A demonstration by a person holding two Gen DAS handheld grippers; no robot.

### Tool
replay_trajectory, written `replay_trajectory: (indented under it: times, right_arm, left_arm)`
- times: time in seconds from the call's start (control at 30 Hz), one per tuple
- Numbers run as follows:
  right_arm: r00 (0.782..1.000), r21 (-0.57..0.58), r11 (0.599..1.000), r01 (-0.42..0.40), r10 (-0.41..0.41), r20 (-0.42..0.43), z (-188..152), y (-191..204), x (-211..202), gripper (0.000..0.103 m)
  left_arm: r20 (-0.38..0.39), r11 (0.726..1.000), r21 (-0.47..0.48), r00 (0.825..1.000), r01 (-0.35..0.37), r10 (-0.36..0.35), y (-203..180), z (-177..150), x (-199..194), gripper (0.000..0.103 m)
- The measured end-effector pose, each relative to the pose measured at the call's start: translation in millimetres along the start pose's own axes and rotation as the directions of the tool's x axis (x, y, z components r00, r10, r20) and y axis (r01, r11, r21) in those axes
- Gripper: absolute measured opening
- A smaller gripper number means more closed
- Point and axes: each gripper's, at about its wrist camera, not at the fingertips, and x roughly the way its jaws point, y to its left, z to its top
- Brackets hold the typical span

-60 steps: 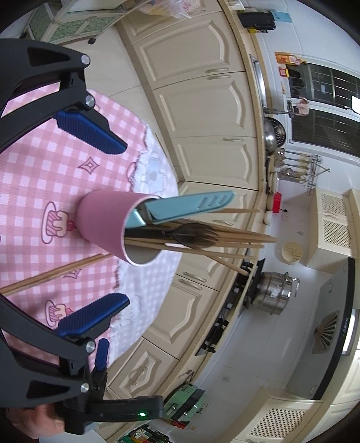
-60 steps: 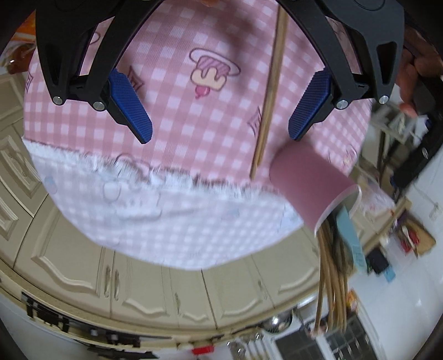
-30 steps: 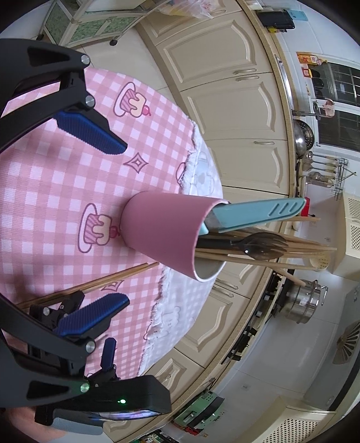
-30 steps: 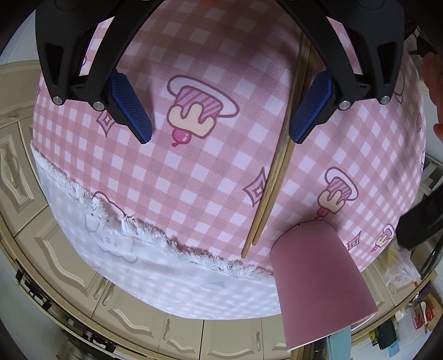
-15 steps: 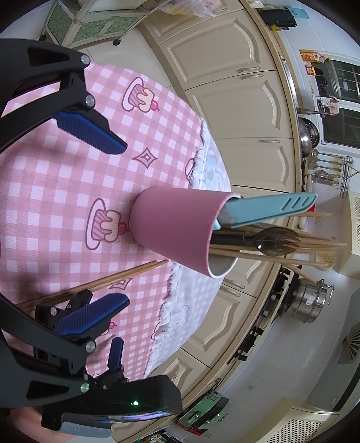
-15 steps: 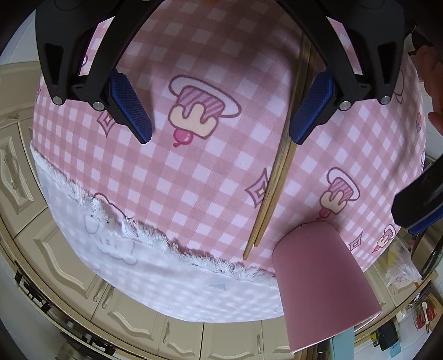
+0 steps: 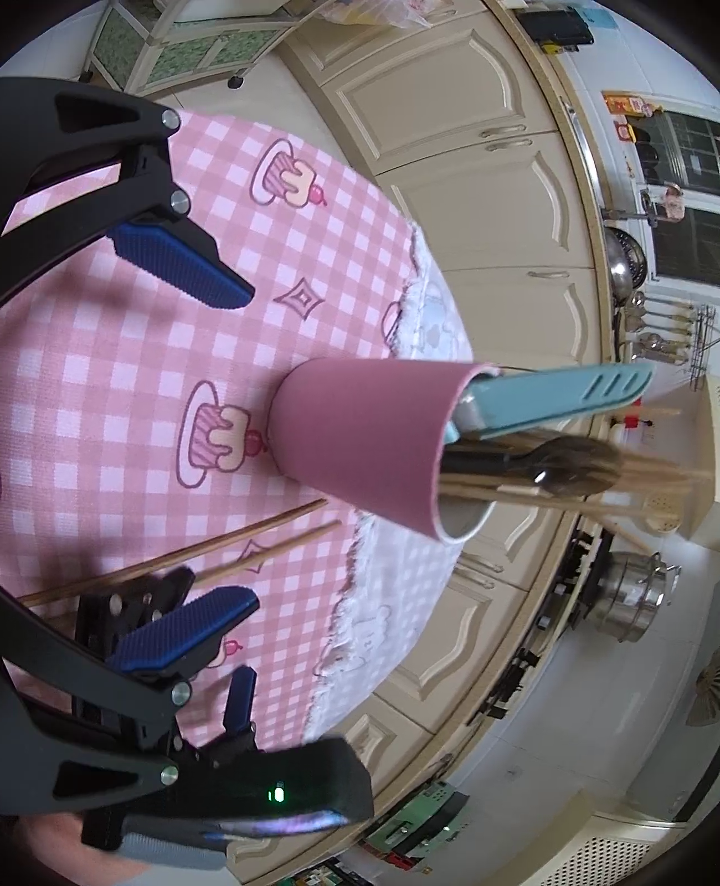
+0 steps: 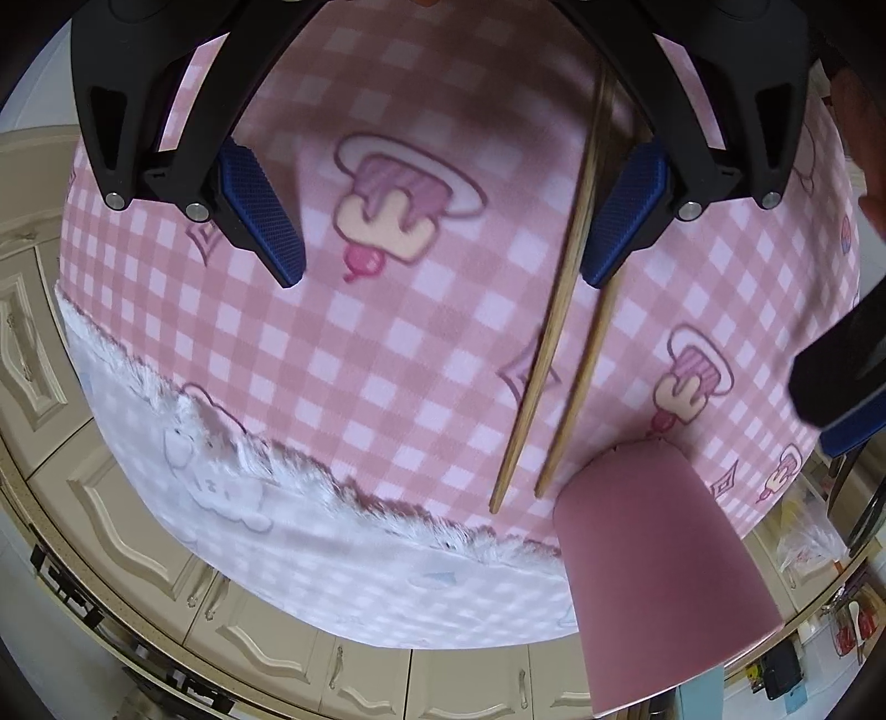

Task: Organize utensils
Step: 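Lower the left gripper to one remaining chopstick and grasp it while the right gripper grasps the other, then lift both chopsticks with the left and right grippers over the pink cup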

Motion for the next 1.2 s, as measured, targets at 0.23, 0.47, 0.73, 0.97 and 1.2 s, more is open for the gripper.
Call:
replay_trajectory:
  times: [0.23,0.47,0.73,0.97,1.2]
  right_arm:
    - [1.0,0.019,1.0,-0.007,0.007,0.003,-22.1,-34.8,-9.7,0.097]
    - [1.0,0.021,0.999,-0.028,0.028,0.01,-28.0,-44.6,-11.6,0.097]
    - [0.999,0.097,0.995,-0.039,0.035,0.038,-19.0,-49.0,-8.1,0.091]
    - [0.997,0.048,0.999,-0.013,0.01,0.074,-1.6,-31.0,-3.5,0.055]
    - [0.991,0.024,0.992,-0.12,0.118,0.068,5.8,-17.9,-5.8,0.006]
  left_arm:
    - [-0.104,0.997,0.072,0.994,-0.01,0.018,-22.4,-9.7,28.2,0.098]
    - [-0.181,0.996,0.083,0.983,-0.011,0.026,-33.1,-11.6,55.1,0.098]
    - [-0.217,0.983,0.185,0.975,0.003,0.038,-49.4,1.5,73.6,0.06]
    - [-0.251,0.958,0.285,0.967,0.035,0.039,-64.0,10.9,85.8,0.028]
    - [-0.275,0.952,0.282,0.961,0.115,-0.035,-70.6,9.2,83.1,0.004]
